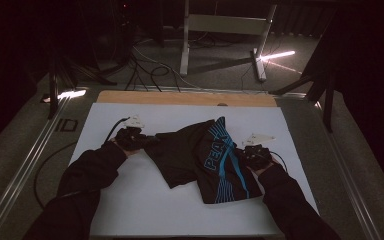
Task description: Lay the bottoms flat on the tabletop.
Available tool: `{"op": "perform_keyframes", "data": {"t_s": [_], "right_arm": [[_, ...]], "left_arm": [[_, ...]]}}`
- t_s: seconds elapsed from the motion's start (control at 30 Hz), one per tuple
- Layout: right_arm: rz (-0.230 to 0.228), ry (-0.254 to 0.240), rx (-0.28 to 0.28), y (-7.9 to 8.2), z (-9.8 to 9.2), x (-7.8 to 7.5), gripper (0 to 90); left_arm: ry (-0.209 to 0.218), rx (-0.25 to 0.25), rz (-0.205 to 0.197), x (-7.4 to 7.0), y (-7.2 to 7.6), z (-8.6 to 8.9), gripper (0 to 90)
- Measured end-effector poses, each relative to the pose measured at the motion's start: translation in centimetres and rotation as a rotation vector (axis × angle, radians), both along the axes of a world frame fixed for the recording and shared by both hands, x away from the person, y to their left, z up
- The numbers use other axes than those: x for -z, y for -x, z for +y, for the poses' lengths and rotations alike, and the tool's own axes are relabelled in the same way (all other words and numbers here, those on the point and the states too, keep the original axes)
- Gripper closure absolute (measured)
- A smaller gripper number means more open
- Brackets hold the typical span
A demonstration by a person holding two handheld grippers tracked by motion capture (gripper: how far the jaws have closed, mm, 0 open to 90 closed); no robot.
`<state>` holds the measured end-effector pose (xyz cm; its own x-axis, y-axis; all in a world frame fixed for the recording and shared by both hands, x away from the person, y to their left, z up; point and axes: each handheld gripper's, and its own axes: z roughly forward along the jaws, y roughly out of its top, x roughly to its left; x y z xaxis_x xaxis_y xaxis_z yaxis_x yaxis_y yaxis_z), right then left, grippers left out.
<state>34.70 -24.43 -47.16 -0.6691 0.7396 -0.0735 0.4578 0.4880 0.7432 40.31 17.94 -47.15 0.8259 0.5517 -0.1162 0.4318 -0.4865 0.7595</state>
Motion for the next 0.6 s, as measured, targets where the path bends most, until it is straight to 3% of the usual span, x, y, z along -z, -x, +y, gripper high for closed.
{"op": "perform_keyframes", "data": {"t_s": [0.07,0.13,0.23,0.47,0.5,0.53,0.6], "right_arm": [[0.000,0.000,0.000,0.0,0.0,0.0,89.8],[-0.016,-0.012,-0.001,0.7,-0.4,-0.7,89.7],[-0.030,-0.015,0.001,1.3,-0.8,-1.2,89.8],[-0.033,-0.034,0.023,3.2,-2.4,-1.4,89.7],[-0.033,-0.034,0.026,3.5,-2.7,-1.4,89.7],[-0.033,-0.034,0.026,3.5,-2.7,-1.4,89.7],[-0.023,-0.032,0.028,4.3,-3.0,-1.3,89.7]], "left_arm": [[0.002,-0.003,-0.004,-0.2,0.5,0.3,87.0],[0.026,-0.006,-0.007,-0.7,2.8,1.6,87.0],[0.030,-0.009,-0.014,-1.0,4.1,2.2,87.0],[0.062,-0.011,-0.015,-1.5,9.6,3.5,87.0],[0.072,-0.008,-0.015,-1.6,11.3,3.7,86.9],[0.072,-0.008,-0.015,-1.6,11.3,3.7,86.9],[0.083,-0.014,0.013,-1.4,12.7,3.9,86.9]]}}
